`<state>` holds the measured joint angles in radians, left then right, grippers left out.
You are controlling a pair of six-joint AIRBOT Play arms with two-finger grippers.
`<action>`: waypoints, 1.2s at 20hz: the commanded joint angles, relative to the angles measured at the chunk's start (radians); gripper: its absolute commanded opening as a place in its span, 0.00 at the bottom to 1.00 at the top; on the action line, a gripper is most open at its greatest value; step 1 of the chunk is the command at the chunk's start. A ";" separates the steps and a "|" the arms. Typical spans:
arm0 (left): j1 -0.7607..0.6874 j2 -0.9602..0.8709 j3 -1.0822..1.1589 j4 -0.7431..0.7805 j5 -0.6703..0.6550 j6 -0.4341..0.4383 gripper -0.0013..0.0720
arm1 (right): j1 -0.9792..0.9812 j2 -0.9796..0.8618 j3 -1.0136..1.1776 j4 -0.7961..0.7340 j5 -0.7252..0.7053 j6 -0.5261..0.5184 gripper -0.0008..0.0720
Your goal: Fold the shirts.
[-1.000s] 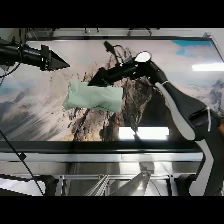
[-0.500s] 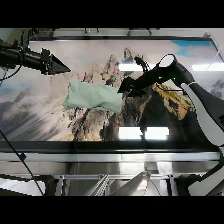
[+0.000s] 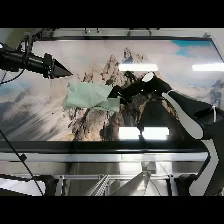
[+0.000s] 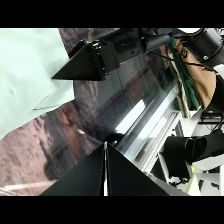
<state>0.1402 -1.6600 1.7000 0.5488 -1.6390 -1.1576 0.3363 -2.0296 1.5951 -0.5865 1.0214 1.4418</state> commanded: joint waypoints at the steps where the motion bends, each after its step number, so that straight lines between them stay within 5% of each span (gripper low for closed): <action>1: 0.000 0.000 -0.002 0.002 -0.002 0.009 0.02 | 0.031 -0.032 -0.001 0.211 -0.086 -0.149 0.90; 3: 0.000 0.000 -0.002 0.002 -0.012 0.009 0.02 | 0.022 -0.030 0.008 0.375 -0.045 -0.293 0.05; 9: 0.000 0.000 -0.002 0.002 -0.029 0.009 0.02 | -0.058 0.118 0.008 0.395 0.089 -0.334 0.03; 14: -0.001 0.000 -0.002 0.002 -0.064 0.008 0.02 | -0.261 0.397 0.008 -0.069 0.244 -0.077 0.03; 17: -0.001 0.000 -0.002 0.002 -0.072 0.008 0.02 | -0.464 0.580 0.008 -0.237 0.352 0.020 0.03; 24: -0.001 0.000 -0.002 0.002 -0.090 0.008 0.02 | -1.102 0.665 0.106 -0.231 0.341 0.070 0.02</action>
<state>0.1402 -1.6600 1.6981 0.5499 -1.7199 -1.1492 -0.5266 -1.3708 1.6379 -0.7979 1.3682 1.4757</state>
